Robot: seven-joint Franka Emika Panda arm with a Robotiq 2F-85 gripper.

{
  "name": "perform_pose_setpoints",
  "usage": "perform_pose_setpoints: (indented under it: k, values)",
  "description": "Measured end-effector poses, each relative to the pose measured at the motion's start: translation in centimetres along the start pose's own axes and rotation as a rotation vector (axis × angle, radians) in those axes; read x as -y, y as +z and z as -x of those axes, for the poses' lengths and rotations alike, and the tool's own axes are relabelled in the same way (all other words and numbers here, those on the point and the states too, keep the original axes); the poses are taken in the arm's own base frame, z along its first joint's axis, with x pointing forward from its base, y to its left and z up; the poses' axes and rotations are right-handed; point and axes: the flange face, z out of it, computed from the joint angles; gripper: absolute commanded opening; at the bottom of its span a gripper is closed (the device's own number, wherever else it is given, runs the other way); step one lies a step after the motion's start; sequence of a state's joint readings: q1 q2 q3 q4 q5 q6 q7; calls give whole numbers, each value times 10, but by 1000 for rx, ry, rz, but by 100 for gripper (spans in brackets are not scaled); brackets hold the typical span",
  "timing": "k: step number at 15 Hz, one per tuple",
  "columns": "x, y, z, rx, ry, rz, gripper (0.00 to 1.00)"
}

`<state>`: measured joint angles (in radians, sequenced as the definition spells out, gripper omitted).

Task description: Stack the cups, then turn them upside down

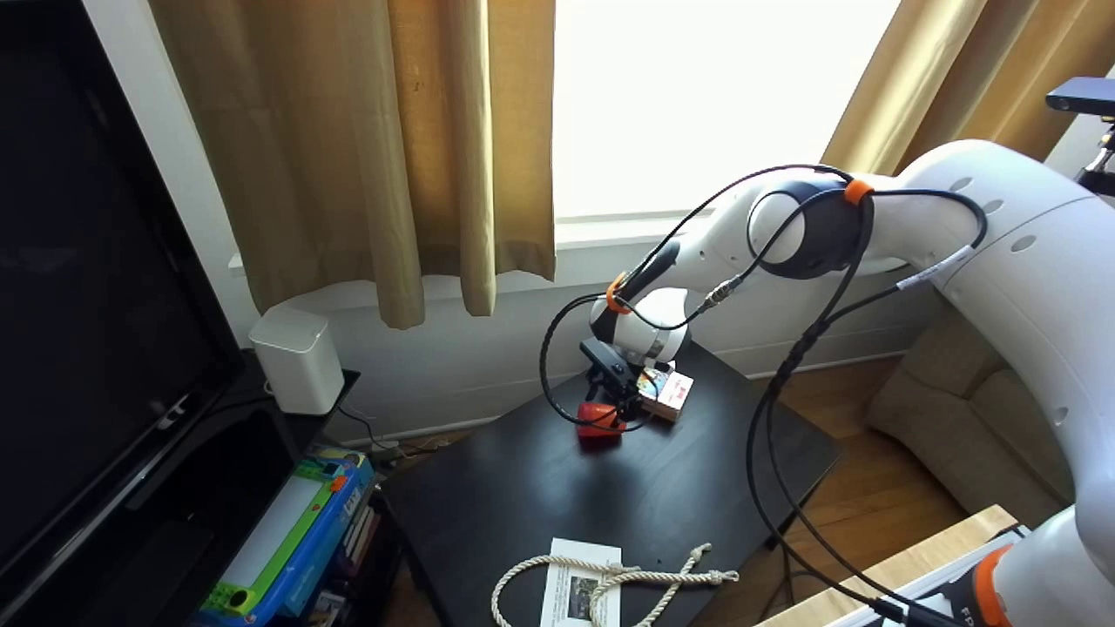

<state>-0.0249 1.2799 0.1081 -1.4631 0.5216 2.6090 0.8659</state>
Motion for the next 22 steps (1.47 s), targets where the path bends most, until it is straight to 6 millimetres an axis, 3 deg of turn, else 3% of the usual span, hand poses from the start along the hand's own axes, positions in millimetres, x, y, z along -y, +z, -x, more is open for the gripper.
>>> perform_pose_setpoints:
  k: [7, 22]
  values:
    - [-6, 14, 4, 59, -100, 88, 100]
    - [2, 5, -18, -103, -564, 165, 100]
